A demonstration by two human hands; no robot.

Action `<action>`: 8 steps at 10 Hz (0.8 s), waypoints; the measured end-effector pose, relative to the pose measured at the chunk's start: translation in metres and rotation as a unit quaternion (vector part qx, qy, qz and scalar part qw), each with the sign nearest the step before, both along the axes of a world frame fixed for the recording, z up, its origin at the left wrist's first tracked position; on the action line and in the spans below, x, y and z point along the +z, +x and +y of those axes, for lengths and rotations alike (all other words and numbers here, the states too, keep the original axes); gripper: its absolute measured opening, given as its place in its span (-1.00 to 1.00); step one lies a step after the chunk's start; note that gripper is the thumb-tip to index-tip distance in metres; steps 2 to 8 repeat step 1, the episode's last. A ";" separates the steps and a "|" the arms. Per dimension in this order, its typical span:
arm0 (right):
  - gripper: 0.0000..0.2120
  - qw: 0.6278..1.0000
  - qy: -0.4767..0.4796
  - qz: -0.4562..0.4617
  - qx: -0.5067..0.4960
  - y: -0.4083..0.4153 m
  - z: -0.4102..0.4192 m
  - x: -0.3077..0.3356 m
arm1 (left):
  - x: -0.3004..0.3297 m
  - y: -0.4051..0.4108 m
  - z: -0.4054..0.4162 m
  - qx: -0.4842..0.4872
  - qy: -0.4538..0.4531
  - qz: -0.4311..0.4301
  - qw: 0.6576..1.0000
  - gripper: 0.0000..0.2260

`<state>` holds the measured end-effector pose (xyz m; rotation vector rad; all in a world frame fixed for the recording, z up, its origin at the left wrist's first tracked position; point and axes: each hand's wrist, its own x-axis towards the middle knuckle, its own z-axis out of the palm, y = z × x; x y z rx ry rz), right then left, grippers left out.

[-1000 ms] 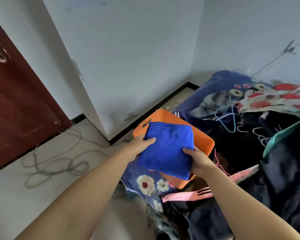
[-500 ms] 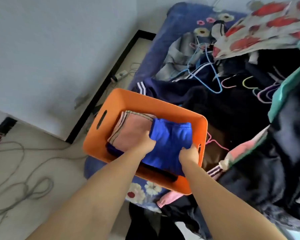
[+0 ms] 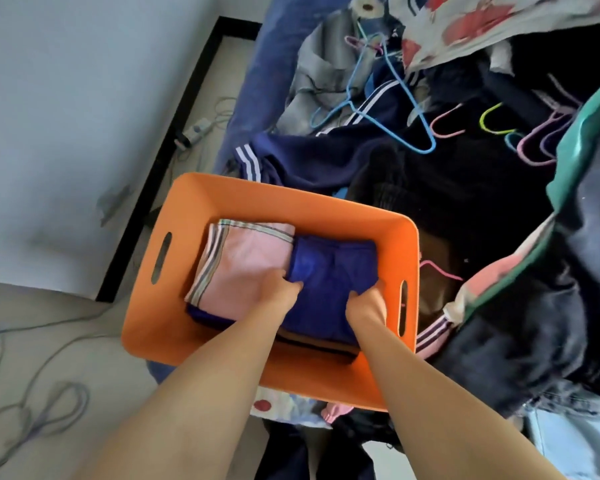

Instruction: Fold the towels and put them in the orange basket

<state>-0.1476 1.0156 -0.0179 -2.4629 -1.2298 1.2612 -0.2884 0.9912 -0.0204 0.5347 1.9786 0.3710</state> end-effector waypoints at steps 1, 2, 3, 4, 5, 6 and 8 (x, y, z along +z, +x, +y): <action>-0.30 0.998 0.005 0.041 0.043 -0.001 -0.020 0.045 | 0.025 -0.009 -0.015 0.049 0.002 -0.073 0.996 -0.58; -0.30 0.998 0.005 0.041 0.043 -0.001 -0.020 0.045 | 0.025 -0.009 -0.015 0.049 0.002 -0.073 0.996 -0.58; -0.30 0.998 0.005 0.041 0.043 -0.001 -0.020 0.045 | 0.025 -0.009 -0.015 0.049 0.002 -0.073 0.996 -0.58; -0.30 0.998 0.005 0.041 0.043 -0.001 -0.020 0.045 | 0.025 -0.009 -0.015 0.049 0.002 -0.073 0.996 -0.58; -0.30 0.998 0.005 0.041 0.043 -0.001 -0.020 0.045 | 0.025 -0.009 -0.015 0.049 0.002 -0.073 0.996 -0.58; -0.30 0.998 0.005 0.041 0.043 -0.001 -0.020 0.045 | 0.025 -0.009 -0.015 0.049 0.002 -0.073 0.996 -0.58; -0.30 0.998 0.005 0.041 0.043 -0.001 -0.020 0.045 | 0.025 -0.009 -0.015 0.049 0.002 -0.073 0.996 -0.58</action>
